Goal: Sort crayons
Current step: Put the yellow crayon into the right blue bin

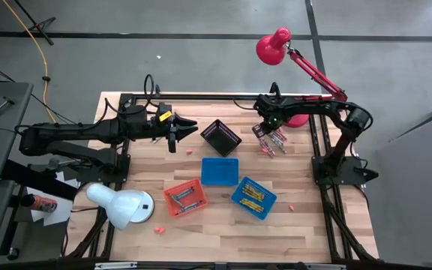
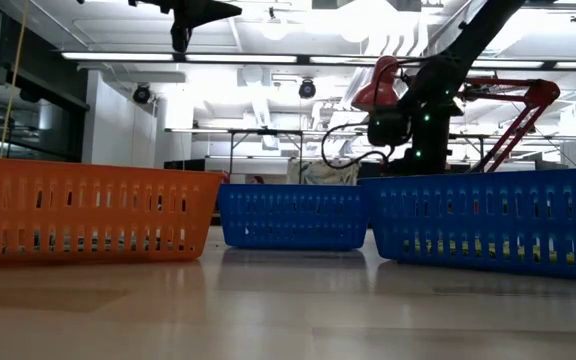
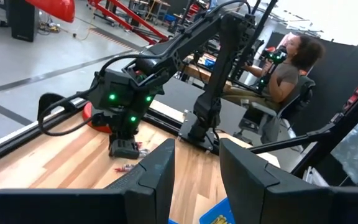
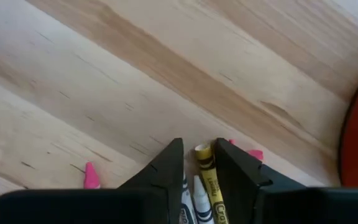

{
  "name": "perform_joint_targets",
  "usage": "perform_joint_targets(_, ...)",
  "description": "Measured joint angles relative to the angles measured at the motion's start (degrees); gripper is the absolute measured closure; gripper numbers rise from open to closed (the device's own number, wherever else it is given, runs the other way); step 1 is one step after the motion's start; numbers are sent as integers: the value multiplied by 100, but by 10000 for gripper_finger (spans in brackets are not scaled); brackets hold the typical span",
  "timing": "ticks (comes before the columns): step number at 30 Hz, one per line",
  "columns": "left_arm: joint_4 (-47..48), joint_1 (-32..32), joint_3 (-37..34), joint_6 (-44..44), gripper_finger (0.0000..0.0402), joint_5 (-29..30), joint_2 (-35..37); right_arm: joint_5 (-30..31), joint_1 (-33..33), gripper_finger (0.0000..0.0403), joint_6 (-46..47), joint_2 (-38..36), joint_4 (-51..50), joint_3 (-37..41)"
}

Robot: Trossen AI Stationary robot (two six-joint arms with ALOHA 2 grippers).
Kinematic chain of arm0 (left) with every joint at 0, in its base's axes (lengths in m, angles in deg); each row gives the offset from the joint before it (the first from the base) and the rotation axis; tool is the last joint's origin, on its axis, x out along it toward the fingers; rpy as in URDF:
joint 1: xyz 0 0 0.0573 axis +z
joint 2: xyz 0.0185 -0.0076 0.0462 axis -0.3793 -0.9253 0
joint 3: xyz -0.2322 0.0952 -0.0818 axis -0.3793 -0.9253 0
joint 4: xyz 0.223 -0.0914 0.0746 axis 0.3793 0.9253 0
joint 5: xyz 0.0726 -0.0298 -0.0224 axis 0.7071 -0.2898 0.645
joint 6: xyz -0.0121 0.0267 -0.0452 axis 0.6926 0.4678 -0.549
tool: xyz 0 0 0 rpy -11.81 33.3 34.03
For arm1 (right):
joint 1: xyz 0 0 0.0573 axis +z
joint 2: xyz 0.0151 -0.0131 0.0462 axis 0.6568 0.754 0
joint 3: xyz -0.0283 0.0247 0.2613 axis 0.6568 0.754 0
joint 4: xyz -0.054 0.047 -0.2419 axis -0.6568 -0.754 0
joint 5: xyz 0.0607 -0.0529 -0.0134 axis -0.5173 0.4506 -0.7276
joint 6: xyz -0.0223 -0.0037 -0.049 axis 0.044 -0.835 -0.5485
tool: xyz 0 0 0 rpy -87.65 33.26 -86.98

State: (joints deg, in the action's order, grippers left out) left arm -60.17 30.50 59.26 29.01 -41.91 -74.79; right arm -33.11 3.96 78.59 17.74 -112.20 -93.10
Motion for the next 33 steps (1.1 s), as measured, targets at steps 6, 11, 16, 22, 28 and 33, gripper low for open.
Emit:
perform_joint_targets(6, 22, 0, 2, -160, 289, 0, -1, 4, 2, 333, -21, 68, 10, -17)
perform_joint_targets(11, 22, 0, 2, -160, 289, 0, -2, 125, 9, 366, -149, 78, 1, -15)
perform_joint_targets(16, 22, 0, 2, -160, 289, 0, -2, 155, 8, 393, -130, 60, 14, -10)
perform_joint_targets(22, 21, 0, 2, -160, 289, 0, -2, 232, 111, 401, -129, -108, 61, -78)
perform_joint_targets(28, 22, 0, 2, -157, 289, -2, -2, 193, 125, 402, -181, -655, -9, -594)
perform_joint_targets(33, 24, 0, 2, -157, 289, -1, -2, 169, 398, 402, -345, -1433, 9, -996)
